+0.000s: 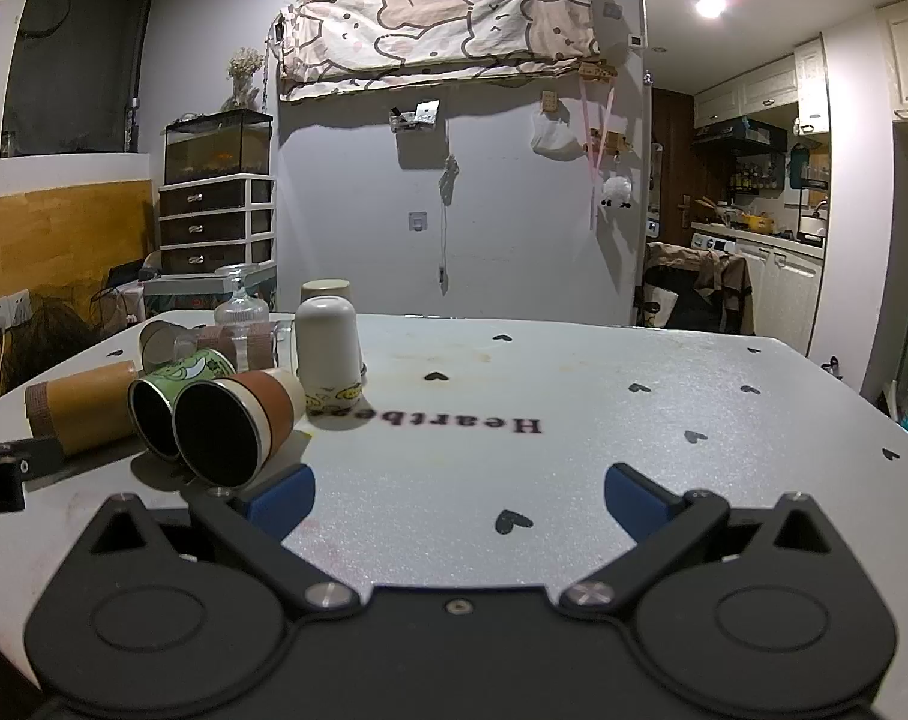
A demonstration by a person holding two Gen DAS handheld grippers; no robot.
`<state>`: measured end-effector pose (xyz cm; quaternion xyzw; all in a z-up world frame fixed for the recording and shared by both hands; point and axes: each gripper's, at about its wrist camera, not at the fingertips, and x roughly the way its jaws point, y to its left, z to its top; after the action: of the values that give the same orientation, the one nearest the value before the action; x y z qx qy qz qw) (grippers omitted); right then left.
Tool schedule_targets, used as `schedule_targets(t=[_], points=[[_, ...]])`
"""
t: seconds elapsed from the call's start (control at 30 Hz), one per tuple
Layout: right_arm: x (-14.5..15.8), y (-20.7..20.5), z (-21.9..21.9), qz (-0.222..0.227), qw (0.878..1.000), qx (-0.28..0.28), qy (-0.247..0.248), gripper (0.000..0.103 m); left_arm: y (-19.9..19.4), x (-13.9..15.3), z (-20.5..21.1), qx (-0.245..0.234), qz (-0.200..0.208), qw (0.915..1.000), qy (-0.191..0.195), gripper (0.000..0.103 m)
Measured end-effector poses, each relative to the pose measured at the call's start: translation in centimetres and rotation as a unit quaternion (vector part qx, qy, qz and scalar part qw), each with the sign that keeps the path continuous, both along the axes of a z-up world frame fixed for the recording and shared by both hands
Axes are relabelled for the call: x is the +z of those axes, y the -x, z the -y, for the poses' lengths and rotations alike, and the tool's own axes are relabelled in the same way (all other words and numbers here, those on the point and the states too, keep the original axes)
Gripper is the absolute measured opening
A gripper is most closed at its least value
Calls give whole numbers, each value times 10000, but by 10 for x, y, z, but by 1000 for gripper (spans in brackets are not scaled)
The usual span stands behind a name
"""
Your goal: Flip cup upright
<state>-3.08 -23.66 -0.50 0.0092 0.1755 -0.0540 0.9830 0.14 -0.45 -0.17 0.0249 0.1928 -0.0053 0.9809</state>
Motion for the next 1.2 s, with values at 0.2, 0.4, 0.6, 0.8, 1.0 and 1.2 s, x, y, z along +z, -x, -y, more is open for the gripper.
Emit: schedule_targets(t=[0.2, 0.4, 0.6, 0.8, 1.0, 1.2], points=[[1, 1, 15, 13, 10000, 16, 34, 103, -1, -1, -1, 5, 5, 10000, 1, 103], [2, -2, 5, 27, 10000, 25, 56, 103, -1, -1, -1, 4, 0, 10000, 3, 103], [5, 1, -1, 18, 10000, 20, 60, 103, 0, 2, -4, 5, 10, 10000, 4, 103], [4, 0, -1, 16, 10000, 27, 51, 103, 1, 4, -6, 18, 5, 10000, 17, 103], [4, 0, -1, 18, 10000, 22, 54, 103, 1, 4, -6, 16, 1, 10000, 21, 103], [4, 0, -1, 18, 10000, 23, 40, 103, 1, 4, -6, 16, 4, 10000, 22, 103]])
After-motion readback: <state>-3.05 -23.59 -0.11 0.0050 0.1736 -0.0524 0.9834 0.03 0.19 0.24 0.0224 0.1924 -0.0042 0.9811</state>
